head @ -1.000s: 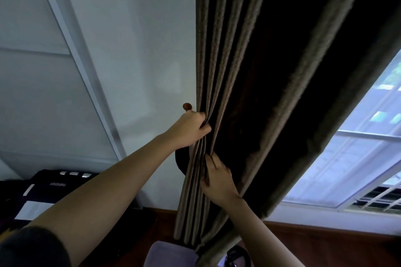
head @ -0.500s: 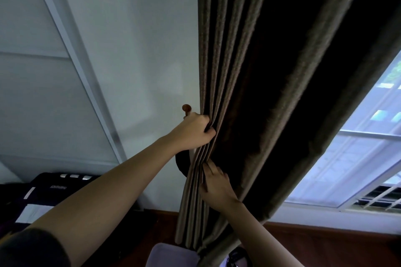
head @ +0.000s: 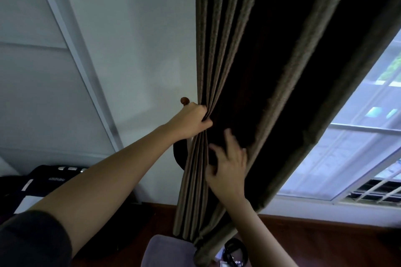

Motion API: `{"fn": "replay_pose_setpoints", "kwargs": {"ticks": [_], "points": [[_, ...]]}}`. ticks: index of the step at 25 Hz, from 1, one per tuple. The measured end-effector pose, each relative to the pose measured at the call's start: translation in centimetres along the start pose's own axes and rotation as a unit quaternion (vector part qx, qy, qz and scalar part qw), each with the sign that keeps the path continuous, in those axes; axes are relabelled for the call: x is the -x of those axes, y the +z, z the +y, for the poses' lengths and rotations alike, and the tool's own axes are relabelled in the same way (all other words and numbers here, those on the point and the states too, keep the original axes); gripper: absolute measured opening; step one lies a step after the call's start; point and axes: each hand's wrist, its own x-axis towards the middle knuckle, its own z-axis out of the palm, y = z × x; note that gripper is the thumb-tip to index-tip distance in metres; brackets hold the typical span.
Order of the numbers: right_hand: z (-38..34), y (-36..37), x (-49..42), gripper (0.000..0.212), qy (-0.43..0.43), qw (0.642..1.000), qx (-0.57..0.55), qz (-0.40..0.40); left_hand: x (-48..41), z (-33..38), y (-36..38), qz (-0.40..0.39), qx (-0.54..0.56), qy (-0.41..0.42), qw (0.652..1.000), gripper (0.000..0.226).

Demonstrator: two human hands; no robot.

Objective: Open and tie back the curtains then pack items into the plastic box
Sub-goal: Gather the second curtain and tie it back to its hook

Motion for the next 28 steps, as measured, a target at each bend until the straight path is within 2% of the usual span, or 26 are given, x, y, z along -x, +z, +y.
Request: {"fn": "replay_pose_setpoints", "kwargs": {"ticks": [2, 3, 4, 6, 9, 11, 13, 16, 21, 28], "points": [[-0.3, -2.5, -0.8, 0.066, 0.069, 0.968, -0.106, 0.218, 0.3, -0.6, 0.2, 0.009, 0.004, 0.008, 1.000, 0.021], [0.0, -3.6, -1.8, 0.073, 0.081, 0.947, -0.155, 0.269, 0.4, -0.8, 0.3, 0.013, 0.004, 0.011, 1.000, 0.021], [0.4, -4.6, -3.3, 0.081, 0.089, 0.937, -0.190, 0.281, 0.6, -0.8, 0.3, 0.016, 0.005, 0.012, 1.000, 0.022], [1.3, -5.9, -6.3, 0.088, 0.129, 0.931, -0.243, 0.239, 0.8, -0.7, 0.4, 0.022, 0.017, 0.011, 1.000, 0.022], [2.0, -5.3, -7.7, 0.067, 0.187, 0.950, -0.203, 0.148, 1.2, -0.5, 0.6, 0.031, 0.033, 0.017, 0.999, 0.020], [2.3, -2.8, -6.3, 0.047, 0.137, 0.976, -0.145, 0.086, 1.3, -0.5, 0.7, 0.032, 0.036, 0.017, 0.999, 0.020], [2.4, -0.1, -4.3, 0.042, 0.085, 0.986, -0.143, 0.029, 1.2, -0.7, 0.7, 0.028, 0.033, 0.010, 0.999, 0.019], [2.9, 2.1, -2.6, 0.045, 0.040, 0.986, -0.158, -0.046, 1.1, -0.8, 0.5, 0.027, 0.028, 0.002, 0.999, 0.019], [4.1, 2.3, -3.1, 0.057, 0.034, 0.980, -0.137, -0.141, 1.1, -0.5, 0.9, 0.012, 0.044, 0.008, 0.999, 0.021], [2.8, 3.6, -2.0, 0.073, 0.015, 0.978, -0.099, -0.183, 0.3, -0.2, 1.4, 0.000, 0.075, 0.016, 0.997, 0.024]]}}
